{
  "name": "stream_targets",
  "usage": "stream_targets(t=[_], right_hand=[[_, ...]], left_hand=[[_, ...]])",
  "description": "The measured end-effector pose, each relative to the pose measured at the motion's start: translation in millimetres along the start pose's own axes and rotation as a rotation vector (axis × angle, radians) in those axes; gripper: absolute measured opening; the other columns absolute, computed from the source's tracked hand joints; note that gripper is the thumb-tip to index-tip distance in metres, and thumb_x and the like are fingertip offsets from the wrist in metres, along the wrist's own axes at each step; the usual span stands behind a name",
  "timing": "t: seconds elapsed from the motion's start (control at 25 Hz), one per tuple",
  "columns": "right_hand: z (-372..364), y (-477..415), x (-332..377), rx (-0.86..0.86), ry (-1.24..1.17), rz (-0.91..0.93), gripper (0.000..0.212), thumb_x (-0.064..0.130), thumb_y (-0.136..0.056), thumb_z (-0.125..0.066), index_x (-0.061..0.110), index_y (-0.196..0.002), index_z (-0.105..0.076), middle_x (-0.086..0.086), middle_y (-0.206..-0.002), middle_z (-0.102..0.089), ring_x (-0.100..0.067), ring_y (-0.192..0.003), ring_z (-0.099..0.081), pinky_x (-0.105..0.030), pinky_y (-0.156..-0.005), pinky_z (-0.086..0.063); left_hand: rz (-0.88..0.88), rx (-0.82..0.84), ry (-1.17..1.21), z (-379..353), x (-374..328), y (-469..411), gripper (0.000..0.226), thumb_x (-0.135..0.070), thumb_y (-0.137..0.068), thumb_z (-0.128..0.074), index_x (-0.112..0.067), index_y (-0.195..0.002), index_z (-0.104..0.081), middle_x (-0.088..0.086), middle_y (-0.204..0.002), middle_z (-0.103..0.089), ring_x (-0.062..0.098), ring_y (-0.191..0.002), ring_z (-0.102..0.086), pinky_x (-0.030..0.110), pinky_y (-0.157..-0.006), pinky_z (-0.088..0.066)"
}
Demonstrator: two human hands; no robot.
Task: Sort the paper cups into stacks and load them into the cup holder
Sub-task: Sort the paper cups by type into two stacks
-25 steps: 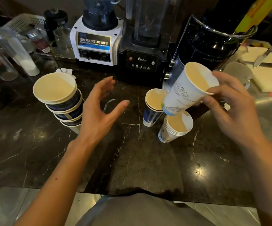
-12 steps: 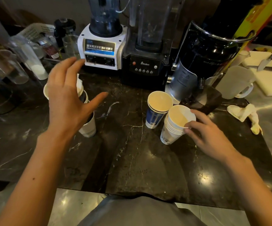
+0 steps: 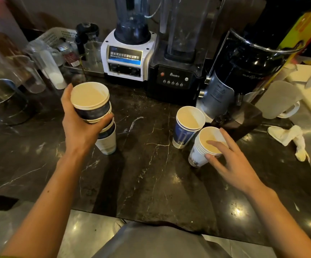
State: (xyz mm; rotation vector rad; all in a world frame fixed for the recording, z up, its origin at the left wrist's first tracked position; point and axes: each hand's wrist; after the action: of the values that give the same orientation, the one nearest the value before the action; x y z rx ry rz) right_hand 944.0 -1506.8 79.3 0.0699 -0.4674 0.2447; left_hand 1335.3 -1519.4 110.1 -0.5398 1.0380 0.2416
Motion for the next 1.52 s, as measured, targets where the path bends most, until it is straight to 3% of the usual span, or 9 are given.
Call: stream_targets(t=[0.2,0.44,0.64,0.8,1.0,1.08,1.2,1.36,1.52], right_hand=[[4.8,-4.1,12.3,-0.147,0.004,0.058,0.056,0.050,-0.092,-0.054,0.030,-0.143,-0.042,-0.001,-0.161,-0.021,-0.022,-0.151,-0.012,-0.051,-0.117,-0.026],[21.9,-22.8,74.8,-0.230,-0.179,0.314,0.057,0.038,-0.096,-0.059,0.020,-0.147,-0.039,0.002,-0.153,-0.037,-0.011,-0.146,-0.025,-0.038,-0.119,-0.026],[27.6,-48.3,118.3,-0.229,-0.151,0.611,0.041,0.026,-0.097,-0.059,0.012,-0.135,-0.055,-0.004,-0.136,-0.058,-0.016,-0.134,-0.046,-0.038,-0.115,-0.032],[16.5,-57.2,125.0,-0.170,-0.115,0.620,0.018,0.017,-0.096,-0.058,0.013,-0.108,-0.071,0.000,-0.102,-0.074,-0.015,-0.097,-0.066,-0.047,-0.109,-0.041],[19.9,-58.3,131.1,-0.095,-0.008,0.574,0.021,0.027,-0.096,-0.056,0.016,-0.106,-0.072,0.001,-0.099,-0.075,-0.015,-0.097,-0.064,-0.033,-0.117,-0.026],[21.5,-60.5,133.5,-0.092,-0.013,0.585,0.018,0.024,-0.096,-0.056,0.017,-0.100,-0.072,0.002,-0.092,-0.074,-0.015,-0.091,-0.065,-0.039,-0.117,-0.031],[30.5,-62.5,137.7,-0.218,-0.088,0.603,0.014,0.018,-0.095,-0.058,0.013,-0.095,-0.071,0.000,-0.090,-0.073,-0.015,-0.086,-0.063,-0.042,-0.109,-0.040],[68.8,-67.0,140.0,-0.491,-0.240,0.512,0.016,0.015,-0.096,-0.058,0.006,-0.099,-0.071,-0.002,-0.089,-0.067,-0.015,-0.084,-0.062,-0.037,-0.075,-0.051],[95.3,-73.5,119.5,-0.712,-0.353,0.441,0.012,0.016,-0.098,-0.056,0.011,-0.100,-0.067,0.009,-0.090,-0.061,-0.011,-0.086,-0.059,-0.035,-0.072,-0.050]], left_hand=[[-0.024,0.068,0.099,-8.0,-1.3,9.9,0.102,-0.023,-0.068,-0.087,-0.028,-0.148,-0.023,-0.005,-0.148,-0.041,0.009,-0.135,-0.042,0.033,-0.109,-0.043],[-0.103,0.296,0.171,-45.2,-30.0,31.3,0.102,-0.019,-0.067,-0.088,-0.026,-0.148,-0.026,-0.031,-0.137,-0.036,-0.012,-0.129,-0.038,0.008,-0.103,-0.037],[-0.184,0.437,0.235,-69.0,-42.1,46.1,0.106,-0.024,-0.069,-0.087,-0.021,-0.152,-0.021,-0.017,-0.143,-0.041,0.001,-0.134,-0.041,0.024,-0.109,-0.040],[-0.119,0.484,0.274,-77.1,-41.9,53.2,0.096,-0.039,-0.074,-0.080,-0.031,-0.150,-0.022,-0.026,-0.138,-0.043,-0.002,-0.132,-0.043,0.024,-0.108,-0.041],[-0.052,0.451,0.290,-76.6,-39.4,55.1,0.077,-0.046,-0.074,-0.071,-0.037,-0.139,-0.032,-0.026,-0.132,-0.047,-0.008,-0.126,-0.046,0.011,-0.101,-0.040],[-0.043,0.447,0.292,-75.5,-38.2,53.8,0.077,-0.046,-0.072,-0.072,-0.039,-0.138,-0.032,-0.026,-0.132,-0.047,-0.008,-0.125,-0.046,0.010,-0.100,-0.040],[-0.038,0.433,0.303,-73.9,-36.5,52.3,0.078,-0.043,-0.073,-0.074,-0.036,-0.139,-0.034,-0.019,-0.134,-0.051,-0.005,-0.126,-0.048,0.013,-0.099,-0.043],[0.002,0.408,0.303,-69.1,-35.6,48.5,0.075,-0.044,-0.072,-0.072,-0.037,-0.137,-0.035,-0.023,-0.131,-0.051,-0.010,-0.121,-0.049,0.012,-0.097,-0.045],[0.057,0.371,0.309,-65.7,-34.2,48.2,0.080,-0.044,-0.068,-0.070,-0.031,-0.139,-0.035,-0.024,-0.127,-0.047,-0.022,-0.112,-0.046,0.001,-0.093,-0.040]])
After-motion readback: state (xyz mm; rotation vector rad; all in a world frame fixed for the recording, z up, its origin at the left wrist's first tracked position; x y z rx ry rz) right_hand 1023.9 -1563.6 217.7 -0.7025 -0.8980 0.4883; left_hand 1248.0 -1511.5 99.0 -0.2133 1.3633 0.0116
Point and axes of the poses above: each hand's wrist, its own y-axis away from the middle knuckle, its own z-axis out of the back of the hand, x = y × z
